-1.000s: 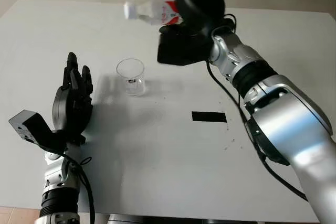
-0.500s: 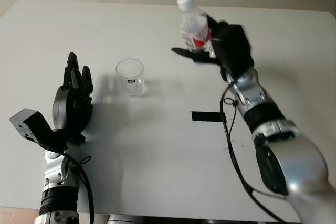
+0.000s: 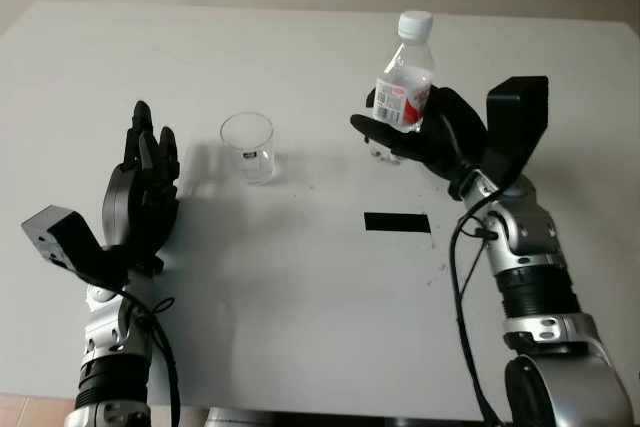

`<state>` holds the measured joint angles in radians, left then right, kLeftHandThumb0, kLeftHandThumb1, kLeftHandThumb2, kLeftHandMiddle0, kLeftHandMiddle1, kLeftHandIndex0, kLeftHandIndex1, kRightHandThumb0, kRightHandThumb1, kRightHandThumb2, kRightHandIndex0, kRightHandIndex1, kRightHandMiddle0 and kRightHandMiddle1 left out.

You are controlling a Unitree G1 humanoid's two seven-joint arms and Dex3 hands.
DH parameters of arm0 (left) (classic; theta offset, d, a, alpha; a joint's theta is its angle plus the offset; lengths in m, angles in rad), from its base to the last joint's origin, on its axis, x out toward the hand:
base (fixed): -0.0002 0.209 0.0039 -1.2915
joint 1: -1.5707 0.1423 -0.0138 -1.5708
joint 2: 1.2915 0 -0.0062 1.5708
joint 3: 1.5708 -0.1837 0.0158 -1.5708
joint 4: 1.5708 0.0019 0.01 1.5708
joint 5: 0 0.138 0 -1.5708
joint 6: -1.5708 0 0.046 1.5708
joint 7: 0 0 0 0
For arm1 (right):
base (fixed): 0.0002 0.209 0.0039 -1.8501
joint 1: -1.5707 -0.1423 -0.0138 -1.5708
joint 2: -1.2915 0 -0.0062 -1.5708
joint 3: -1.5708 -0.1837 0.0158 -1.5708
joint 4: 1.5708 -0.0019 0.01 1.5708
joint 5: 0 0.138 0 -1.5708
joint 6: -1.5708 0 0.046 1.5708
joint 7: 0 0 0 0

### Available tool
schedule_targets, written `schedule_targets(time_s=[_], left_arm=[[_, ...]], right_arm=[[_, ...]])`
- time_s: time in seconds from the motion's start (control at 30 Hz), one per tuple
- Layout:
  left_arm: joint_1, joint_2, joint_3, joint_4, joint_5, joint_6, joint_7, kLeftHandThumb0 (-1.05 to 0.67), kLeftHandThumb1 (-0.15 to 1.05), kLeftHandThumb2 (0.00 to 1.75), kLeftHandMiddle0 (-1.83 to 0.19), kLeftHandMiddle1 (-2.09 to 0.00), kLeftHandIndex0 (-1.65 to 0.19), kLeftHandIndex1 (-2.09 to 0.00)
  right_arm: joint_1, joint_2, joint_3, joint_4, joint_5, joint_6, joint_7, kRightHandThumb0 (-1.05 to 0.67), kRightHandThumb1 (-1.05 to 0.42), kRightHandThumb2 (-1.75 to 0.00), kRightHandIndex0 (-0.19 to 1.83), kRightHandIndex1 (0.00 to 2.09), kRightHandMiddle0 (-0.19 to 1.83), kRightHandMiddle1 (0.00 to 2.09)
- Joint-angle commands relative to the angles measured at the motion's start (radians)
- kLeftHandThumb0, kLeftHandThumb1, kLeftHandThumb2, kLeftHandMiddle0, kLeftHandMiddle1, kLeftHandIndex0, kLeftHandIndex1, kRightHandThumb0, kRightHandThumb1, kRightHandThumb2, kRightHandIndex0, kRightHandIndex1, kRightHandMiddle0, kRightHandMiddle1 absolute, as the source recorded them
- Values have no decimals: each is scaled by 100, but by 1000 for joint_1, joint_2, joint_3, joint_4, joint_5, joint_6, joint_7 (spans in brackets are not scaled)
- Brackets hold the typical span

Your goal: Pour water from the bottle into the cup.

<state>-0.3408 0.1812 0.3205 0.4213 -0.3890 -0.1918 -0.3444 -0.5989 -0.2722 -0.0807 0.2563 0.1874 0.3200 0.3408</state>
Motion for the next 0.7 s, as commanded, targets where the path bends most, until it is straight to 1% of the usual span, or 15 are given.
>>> schedule_targets(time_s=[0.0,0.13,0.23,0.47,0.67], left_arm=[[39,-11,0,20,-1,10,-2,-86,105,62,19,0,19,0],[41,-9,5,22,-6,8,-10,-85,105,62,19,0,19,0],[42,-6,4,19,0,8,-11,-85,105,63,19,0,19,0],[43,-6,8,15,-4,15,-12,-85,105,63,19,0,19,0],[44,1,10,14,0,16,-15,-85,105,63,19,-1,19,0]], right_arm=[[36,-22,-2,-70,2,1,17,-28,-105,-24,115,209,70,209],[87,-35,-3,-117,-2,-38,45,-31,-105,-22,110,209,69,209],[117,-32,2,-138,-21,-66,36,-31,-105,-22,108,209,70,209],[187,0,33,-182,-64,-56,-20,-28,-105,-24,107,209,76,209],[239,49,35,-164,-47,-75,-35,-28,-105,-26,110,209,80,209]])
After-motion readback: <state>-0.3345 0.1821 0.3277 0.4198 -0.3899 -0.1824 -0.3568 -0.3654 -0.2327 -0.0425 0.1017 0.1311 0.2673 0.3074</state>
